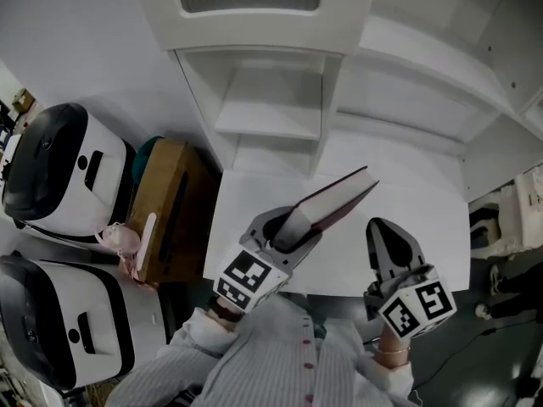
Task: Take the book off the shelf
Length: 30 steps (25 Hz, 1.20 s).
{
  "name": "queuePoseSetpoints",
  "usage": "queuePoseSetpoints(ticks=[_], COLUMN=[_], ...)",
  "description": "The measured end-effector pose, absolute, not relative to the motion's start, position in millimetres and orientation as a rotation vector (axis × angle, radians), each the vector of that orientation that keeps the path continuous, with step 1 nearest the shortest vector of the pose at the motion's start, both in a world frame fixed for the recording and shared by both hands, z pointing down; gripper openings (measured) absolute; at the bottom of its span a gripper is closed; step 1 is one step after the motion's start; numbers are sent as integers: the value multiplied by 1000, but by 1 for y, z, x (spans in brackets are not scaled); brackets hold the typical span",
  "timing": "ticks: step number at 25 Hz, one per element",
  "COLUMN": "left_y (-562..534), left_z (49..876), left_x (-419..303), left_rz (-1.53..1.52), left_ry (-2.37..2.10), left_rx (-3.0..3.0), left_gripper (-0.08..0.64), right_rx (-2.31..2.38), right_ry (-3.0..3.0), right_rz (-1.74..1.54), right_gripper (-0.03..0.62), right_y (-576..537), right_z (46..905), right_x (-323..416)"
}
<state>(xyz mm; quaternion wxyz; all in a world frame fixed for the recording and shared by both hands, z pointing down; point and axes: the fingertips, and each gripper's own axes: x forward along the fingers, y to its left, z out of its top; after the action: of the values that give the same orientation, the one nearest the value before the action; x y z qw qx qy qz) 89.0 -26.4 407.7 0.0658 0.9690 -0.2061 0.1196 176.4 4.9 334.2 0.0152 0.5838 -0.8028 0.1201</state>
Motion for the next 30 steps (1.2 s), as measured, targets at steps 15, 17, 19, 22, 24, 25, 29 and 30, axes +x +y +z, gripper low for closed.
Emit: queuePoseSetpoints(ticks=[15, 17, 19, 22, 24, 25, 29, 30], left_y=[-32, -32, -32, -33, -33, -33, -34, -34], left_z=[393, 392, 391, 389, 388, 388, 386, 386], left_x=[124, 123, 122, 121, 121, 120, 119, 119], left_rz=[284, 279, 275, 273, 271, 270, 260, 258], left_ry=[-461, -455, -454, -453, -449, -449, -458, -459], left_rx=[2911, 2909, 2908, 2909, 2911, 2912, 2914, 2914], left_gripper=[230, 230, 230, 230, 230, 230, 230, 230], right_rx=[1851, 1848, 1844, 1839, 1838, 1839, 1837, 1836], right_ry=[-2442, -2444, -2447, -2452, -2451, -2451, -2451, -2450], right_rz=[398, 395, 390, 385, 384, 384, 386, 387], right_gripper=[14, 14, 14, 14, 14, 14, 14, 14], right_y=[-7, -9, -10, -11, -11, -11, -11, -11], right_z=[349, 349, 348, 347, 347, 348, 348, 349], right_x=[188, 187, 185, 183, 182, 182, 182, 182])
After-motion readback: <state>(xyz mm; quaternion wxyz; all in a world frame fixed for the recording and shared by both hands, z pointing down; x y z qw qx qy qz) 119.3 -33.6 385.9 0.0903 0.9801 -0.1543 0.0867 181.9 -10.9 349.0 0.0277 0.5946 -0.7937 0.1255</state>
